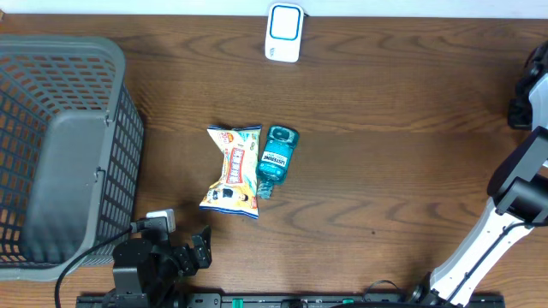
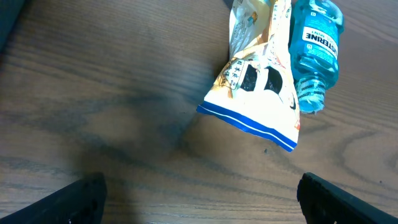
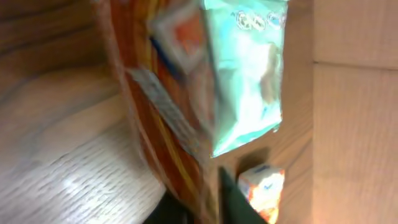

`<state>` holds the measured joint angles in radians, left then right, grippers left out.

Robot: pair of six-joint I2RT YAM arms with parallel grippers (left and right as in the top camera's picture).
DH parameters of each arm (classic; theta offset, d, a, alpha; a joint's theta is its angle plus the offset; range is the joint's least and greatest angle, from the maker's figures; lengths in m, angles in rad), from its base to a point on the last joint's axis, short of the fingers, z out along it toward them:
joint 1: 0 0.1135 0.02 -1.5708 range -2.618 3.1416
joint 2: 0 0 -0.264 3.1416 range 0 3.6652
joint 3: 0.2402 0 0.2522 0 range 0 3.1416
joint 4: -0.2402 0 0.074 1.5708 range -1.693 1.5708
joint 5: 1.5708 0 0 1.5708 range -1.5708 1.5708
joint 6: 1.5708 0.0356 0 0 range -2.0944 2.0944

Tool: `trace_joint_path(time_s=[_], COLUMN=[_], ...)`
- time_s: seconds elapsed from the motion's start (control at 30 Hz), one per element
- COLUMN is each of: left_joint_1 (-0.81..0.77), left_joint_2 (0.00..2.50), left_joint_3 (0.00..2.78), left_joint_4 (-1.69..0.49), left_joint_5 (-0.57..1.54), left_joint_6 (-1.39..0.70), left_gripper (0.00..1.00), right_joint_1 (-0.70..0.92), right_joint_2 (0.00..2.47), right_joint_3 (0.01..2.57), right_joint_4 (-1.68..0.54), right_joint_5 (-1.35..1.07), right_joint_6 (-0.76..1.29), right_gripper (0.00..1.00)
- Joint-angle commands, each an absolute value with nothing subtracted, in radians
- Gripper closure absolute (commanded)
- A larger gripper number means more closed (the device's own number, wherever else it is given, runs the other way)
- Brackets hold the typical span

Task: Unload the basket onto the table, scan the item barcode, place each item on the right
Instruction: 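Carry the Topps bar off the table's right edge and release it, then reach the right gripper to the blue Listerine bottle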

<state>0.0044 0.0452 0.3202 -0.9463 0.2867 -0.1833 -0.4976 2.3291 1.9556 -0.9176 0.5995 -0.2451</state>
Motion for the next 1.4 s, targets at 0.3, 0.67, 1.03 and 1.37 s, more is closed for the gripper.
trace_joint_path(time_s=[0.3,0.67,1.03,1.37], left_joint_1=[0.001,0.001,0.001,0.001], left_joint_2=[0.045,0.045,0.045,0.045], left_joint_3=[0.323,0.323,0.323,0.323], left_joint_4=[-0.957,-0.957,-0.957,-0.957], left_joint_5=[0.295,0.295,0.295,0.295], left_joint_6=[-0.178,-0.178,-0.178,-0.178], left_gripper=[0.02,0.02,0.02,0.02], right_joint_1=[-0.426,-0.174,0.123,0.465], right_joint_2=[2.175,1.967,1.994,2.000], right_joint_3=[1.967,1.967,1.967,1.954], right_joint_4=[-0.899,-0.950,-1.064,-1.108], right_joint_5=[0.565,0.109,-0.303,0.142], right_joint_6=[0.005,0.248,0.322,0.398], right_gripper=[0.01,0.01,0.01,0.01])
